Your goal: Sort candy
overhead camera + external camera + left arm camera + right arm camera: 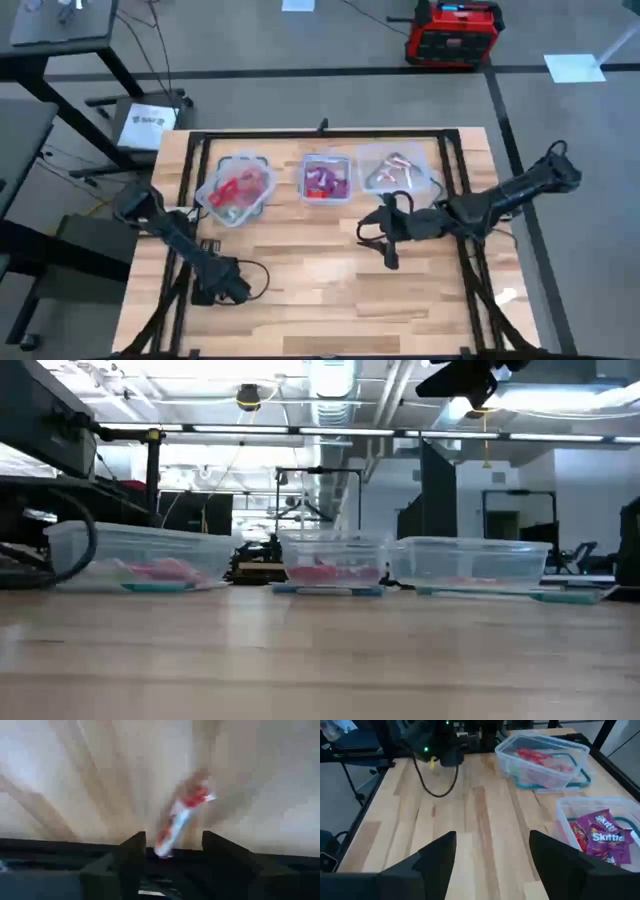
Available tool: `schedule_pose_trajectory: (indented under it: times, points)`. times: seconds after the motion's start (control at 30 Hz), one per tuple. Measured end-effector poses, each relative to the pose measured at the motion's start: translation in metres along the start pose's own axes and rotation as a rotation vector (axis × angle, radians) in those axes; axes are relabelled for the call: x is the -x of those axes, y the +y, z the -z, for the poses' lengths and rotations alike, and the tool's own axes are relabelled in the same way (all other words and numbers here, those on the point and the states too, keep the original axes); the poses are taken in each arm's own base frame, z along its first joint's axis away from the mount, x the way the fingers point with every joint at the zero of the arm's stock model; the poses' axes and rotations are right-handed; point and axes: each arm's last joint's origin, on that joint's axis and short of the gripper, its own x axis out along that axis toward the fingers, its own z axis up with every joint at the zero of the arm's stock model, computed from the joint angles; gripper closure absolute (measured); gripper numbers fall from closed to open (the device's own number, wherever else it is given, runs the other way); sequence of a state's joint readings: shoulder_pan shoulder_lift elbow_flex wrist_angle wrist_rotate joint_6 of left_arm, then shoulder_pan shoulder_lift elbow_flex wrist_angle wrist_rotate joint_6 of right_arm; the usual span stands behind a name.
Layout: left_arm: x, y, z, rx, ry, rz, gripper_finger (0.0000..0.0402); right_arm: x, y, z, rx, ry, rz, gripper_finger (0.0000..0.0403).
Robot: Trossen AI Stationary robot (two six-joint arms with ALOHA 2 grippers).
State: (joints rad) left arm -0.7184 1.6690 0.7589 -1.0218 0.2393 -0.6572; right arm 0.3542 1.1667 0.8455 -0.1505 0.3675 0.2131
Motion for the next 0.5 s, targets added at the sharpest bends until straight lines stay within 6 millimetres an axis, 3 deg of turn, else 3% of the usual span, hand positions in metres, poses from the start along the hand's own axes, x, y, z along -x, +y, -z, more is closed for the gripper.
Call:
schedule_pose_trajectory:
  times: [0.2, 0.3, 0.43, 0.5]
  points:
    - [-0.0035, -0.0049, -0.0027, -0.031, -0.049, 0.046, 0.0238, 0.0000, 0.0000, -0.0001, 0.000, -0.001, -0.001, 0.0164]
    - [-0.0033, -0.0052, -0.0039, -0.033, -0.056, 0.057, 0.0281, 0.0000, 0.0000, -0.0001, 0.000, 0.000, -0.001, 0.0164]
    - [-0.0039, -0.0030, -0.0048, -0.010, -0.046, 0.065, 0.0371, 0.0000, 0.0000, 0.0000, 0.001, 0.001, -0.001, 0.0164]
    - [-0.0029, -0.0023, -0.0068, 0.005, -0.053, 0.074, 0.0384, 0.0000, 0.0000, 0.0002, 0.002, 0.002, -0.001, 0.0164]
